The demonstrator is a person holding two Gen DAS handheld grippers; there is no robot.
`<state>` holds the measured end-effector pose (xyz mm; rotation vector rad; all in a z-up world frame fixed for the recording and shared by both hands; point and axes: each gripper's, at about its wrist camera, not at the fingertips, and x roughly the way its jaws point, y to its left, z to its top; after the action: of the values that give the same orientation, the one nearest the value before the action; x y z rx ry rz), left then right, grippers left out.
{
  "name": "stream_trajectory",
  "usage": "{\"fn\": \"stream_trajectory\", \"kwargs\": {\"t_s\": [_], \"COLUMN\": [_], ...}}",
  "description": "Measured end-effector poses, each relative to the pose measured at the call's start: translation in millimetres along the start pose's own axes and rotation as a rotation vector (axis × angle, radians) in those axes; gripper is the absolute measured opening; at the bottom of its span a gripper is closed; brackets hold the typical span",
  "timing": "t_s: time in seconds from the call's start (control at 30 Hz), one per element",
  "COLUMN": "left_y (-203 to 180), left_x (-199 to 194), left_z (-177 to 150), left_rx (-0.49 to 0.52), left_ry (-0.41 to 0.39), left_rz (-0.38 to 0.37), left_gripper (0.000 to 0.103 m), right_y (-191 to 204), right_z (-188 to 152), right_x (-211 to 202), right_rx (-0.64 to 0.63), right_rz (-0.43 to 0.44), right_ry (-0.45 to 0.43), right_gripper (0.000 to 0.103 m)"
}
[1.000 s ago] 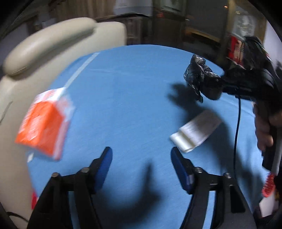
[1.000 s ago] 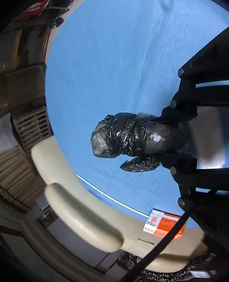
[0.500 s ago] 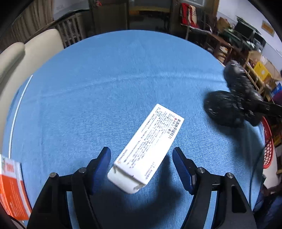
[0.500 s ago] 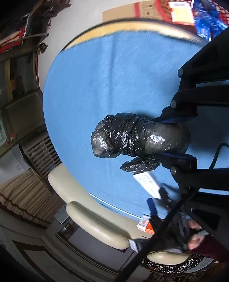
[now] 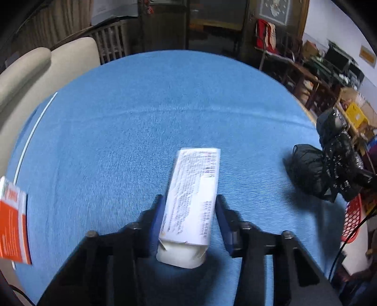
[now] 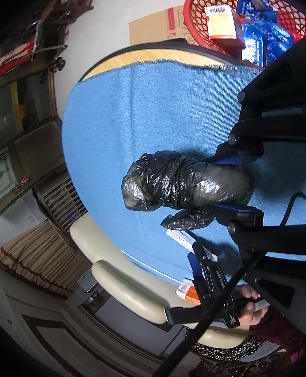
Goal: Collect trash
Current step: 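Grasp the black plastic bag with the right gripper while the left grasps the white box, then carry the black bag and white box toward the red basket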
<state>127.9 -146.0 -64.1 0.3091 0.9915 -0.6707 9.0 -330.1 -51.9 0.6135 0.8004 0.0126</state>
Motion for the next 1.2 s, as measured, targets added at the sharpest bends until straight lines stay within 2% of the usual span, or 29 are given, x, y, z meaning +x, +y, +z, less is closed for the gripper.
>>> {"fn": "stream_trajectory", "kwargs": {"t_s": [0.07,0.13,0.4,0.47,0.5,0.53,0.6,0.83,0.87,0.93,1.03,1.13,1.2], "left_y": [-3.2,-4.4,0.7,6.3,9.1,12.2,15.8,10.0,9.7,6.5,4.7,-4.3,-16.0], "left_x": [-10.1,-13.5,-30.9,-31.0,-30.5,-33.0,-36.9,-3.3,0.6,2.7,-1.7,-14.8,-27.6], "left_z": [-2.5,-9.8,-36.7,-38.9,-39.8,-42.3,-46.3,-37.2,-37.6,-37.1,-38.5,-39.5,-39.6], "left_rx": [-0.028,-0.049,-0.119,-0.131,-0.141,-0.146,-0.141,-0.112,-0.116,-0.113,-0.124,-0.106,-0.106], "left_ry": [-0.008,0.011,0.003,0.014,0.018,0.007,-0.016,0.039,0.045,0.027,0.020,-0.008,-0.030], "left_rz": [0.014,0.008,-0.018,-0.024,-0.021,-0.007,0.013,0.051,0.053,0.070,0.038,0.079,0.075], "left_gripper": [0.017,0.017,0.019,0.035,0.057,0.068,0.069,0.069,0.066,0.051,0.051,0.049,0.047], "right_y": [-1.0,-3.1,-9.7,-13.5,-15.1,-16.3,-16.9,-9.8,-8.5,-8.2,-10.2,-9.9,-9.5], "right_z": [-2.9,-5.6,-25.0,-29.7,-31.2,-32.4,-33.0,-28.8,-29.0,-28.9,-28.7,-26.7,-25.4], "right_x": [-6.7,-13.8,-39.8,-40.7,-41.8,-42.0,-40.7,-33.6,-33.0,-32.1,-31.7,-31.9,-34.0], "right_rx": [-0.001,0.001,-0.003,0.009,0.013,0.016,0.020,0.000,-0.007,-0.014,-0.013,-0.021,-0.033], "right_rz": [0.004,0.011,0.004,0.002,-0.001,-0.003,-0.004,0.001,0.000,-0.003,-0.003,0.002,0.008], "right_ry": [-0.012,-0.021,-0.044,-0.037,-0.034,-0.030,-0.021,0.009,0.011,0.016,0.022,0.019,0.010], "right_gripper": [0.030,0.030,0.030,0.030,0.030,0.030,0.030,0.030,0.030,0.030,0.030,0.030,0.030]}}
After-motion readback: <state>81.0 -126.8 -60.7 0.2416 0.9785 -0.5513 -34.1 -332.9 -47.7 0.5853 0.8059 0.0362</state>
